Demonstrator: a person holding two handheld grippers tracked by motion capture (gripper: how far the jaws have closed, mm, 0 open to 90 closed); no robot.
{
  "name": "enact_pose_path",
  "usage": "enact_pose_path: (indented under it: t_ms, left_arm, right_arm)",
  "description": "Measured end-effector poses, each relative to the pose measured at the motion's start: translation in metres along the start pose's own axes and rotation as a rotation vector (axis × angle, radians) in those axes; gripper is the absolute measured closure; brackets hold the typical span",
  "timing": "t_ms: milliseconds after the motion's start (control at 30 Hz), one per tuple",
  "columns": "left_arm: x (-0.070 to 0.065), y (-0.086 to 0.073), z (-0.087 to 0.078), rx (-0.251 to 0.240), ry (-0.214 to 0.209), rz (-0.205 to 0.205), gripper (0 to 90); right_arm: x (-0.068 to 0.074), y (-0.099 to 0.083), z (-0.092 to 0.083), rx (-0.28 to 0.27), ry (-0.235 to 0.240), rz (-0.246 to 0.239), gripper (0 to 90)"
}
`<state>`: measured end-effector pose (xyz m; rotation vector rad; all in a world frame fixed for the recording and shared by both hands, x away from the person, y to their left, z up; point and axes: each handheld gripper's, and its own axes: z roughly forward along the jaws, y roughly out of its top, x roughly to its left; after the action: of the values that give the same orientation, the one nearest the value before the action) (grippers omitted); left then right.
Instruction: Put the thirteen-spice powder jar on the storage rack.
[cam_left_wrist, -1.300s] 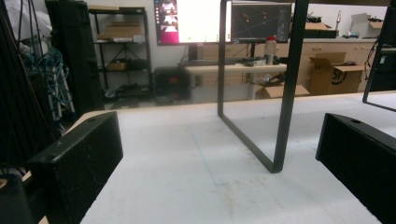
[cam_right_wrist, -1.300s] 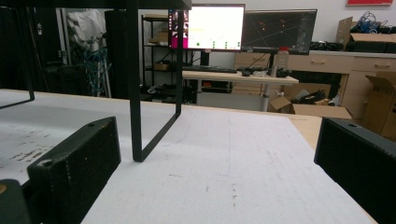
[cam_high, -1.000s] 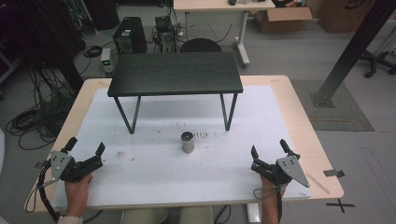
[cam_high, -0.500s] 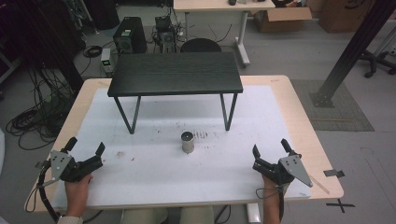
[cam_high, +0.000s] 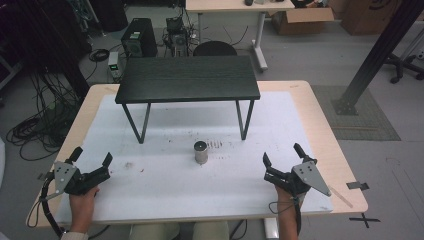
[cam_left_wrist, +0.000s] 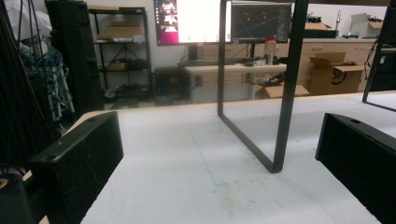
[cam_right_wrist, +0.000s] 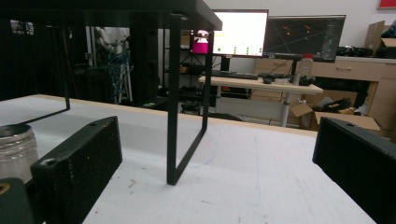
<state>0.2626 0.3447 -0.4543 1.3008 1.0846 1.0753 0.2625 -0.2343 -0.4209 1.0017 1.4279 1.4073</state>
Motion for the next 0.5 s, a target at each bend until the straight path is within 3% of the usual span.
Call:
enact_pose_path:
  t_ms: [500]
  left_arm:
    - [0.000, 0.000, 0.000, -0.003, 0.001, -0.001, 1.1]
  right_arm:
    - [0.026, 0.018, 0.011, 0.014, 0.103, -0.013, 1.0]
